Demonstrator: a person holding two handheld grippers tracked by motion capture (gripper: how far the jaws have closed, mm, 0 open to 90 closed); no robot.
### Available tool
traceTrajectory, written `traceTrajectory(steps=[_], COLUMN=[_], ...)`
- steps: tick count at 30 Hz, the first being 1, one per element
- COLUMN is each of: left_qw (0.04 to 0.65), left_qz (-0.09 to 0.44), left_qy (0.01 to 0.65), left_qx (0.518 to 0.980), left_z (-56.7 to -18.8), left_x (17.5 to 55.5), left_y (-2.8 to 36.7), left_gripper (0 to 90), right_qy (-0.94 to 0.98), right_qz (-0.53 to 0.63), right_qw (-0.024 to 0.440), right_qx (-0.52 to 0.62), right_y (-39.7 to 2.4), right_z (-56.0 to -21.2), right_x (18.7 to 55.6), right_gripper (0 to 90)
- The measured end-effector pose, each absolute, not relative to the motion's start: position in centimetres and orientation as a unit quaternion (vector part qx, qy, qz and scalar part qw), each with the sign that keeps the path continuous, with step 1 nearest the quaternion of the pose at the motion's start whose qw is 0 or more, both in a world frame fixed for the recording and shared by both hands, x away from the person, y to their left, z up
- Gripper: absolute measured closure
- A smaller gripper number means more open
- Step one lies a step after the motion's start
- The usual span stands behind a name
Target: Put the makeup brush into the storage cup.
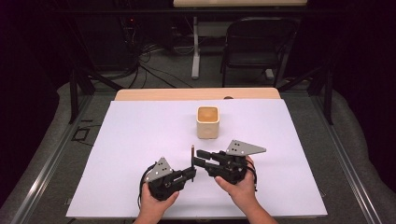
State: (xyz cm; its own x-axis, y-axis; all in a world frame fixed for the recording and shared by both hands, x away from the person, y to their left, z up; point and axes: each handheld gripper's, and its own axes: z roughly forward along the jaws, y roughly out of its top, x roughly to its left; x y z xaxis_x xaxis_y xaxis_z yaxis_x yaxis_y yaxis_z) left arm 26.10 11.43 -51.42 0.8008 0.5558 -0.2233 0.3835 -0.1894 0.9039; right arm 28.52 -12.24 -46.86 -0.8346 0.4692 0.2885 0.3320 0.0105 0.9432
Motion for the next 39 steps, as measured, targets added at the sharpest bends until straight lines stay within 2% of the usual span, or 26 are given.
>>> traceTrajectory(steps=[20,25,39], left_qw=[0.553,0.551,0.549], left_qz=[0.075,0.071,0.071], left_qy=[0.299,0.296,0.296], left_qx=[0.774,0.777,0.779], left_z=[-51.67,-51.7,-51.79], left_x=[25.82,25.81,25.77], left_y=[10.74,10.67,10.49], left_gripper=[84.0,84.0,84.0], right_qy=[0.708,0.708,0.711], right_qz=[0.644,0.643,0.641], right_qw=[0.055,0.057,0.059], right_qx=[0.285,0.286,0.285], right_y=[-12.2,-12.28,-12.31], right_z=[-46.87,-46.87,-46.91], right_x=[28.5,28.52,28.52], right_gripper=[72.8,77.5,82.9])
